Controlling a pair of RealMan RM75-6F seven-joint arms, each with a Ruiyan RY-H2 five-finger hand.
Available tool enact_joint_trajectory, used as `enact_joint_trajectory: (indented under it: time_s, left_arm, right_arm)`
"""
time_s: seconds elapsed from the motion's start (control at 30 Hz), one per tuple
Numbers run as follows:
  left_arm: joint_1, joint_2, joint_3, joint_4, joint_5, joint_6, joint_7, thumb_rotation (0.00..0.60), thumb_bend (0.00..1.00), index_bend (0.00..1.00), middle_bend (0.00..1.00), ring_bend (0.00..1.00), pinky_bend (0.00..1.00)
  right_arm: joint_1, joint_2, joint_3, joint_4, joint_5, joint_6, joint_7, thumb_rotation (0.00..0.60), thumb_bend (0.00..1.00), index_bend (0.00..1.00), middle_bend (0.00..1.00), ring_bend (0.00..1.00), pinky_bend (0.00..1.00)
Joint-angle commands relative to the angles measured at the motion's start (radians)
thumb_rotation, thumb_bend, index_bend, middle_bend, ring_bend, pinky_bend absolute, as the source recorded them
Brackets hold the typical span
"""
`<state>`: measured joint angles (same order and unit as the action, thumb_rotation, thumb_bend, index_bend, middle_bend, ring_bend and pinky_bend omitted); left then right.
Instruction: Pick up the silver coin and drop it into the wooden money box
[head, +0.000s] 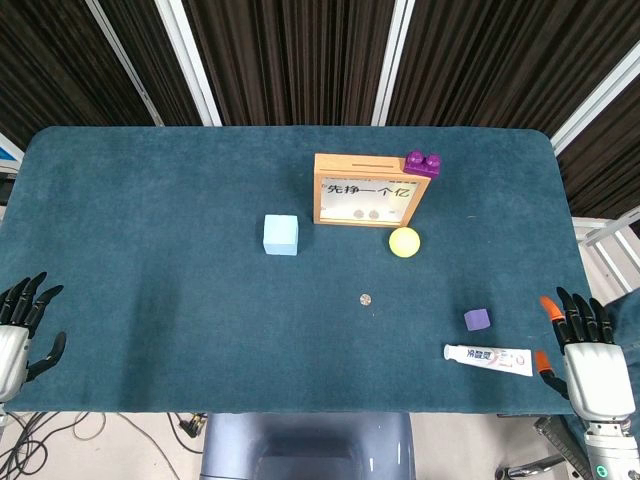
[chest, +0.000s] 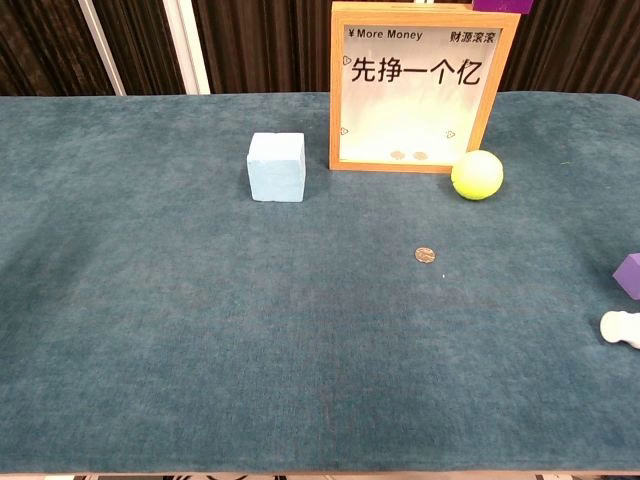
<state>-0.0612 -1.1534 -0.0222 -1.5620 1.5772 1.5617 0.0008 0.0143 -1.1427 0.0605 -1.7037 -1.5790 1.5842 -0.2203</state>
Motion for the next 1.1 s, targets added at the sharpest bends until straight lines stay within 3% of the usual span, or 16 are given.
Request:
enact_joint_trajectory:
  time_s: [0.03,0.8,1.1]
  left_arm:
    - [0.000,0.000,0.000,-0.001,-0.001,-0.001,-0.001,0.600,0.43,0.15,0.01,0.00,0.10]
    - [0.001,-0.004,-0.005,-0.008,-0.018,-0.006,0.017,0.600,0.42,0.16,0.01,0.00,0.10]
    - [0.004,-0.008,-0.011,-0.016,-0.033,-0.006,0.020,0.600,0.43,0.16,0.01,0.00,0.10]
  right_arm:
    - [0.000,0.001,-0.001,-0.002,-0.002,0.000,0.001,0.600,0.44,0.12,0.00,0.00,0.00]
    - [-0.001,0.008,-0.001,0.002,-0.021,0.016,0.017,0.600,0.44,0.12,0.00,0.00,0.00]
    - [0.029,0.031,-0.012,-0.033,-0.034,-0.043,0.043,0.600,0.43,0.12,0.00,0.00,0.00]
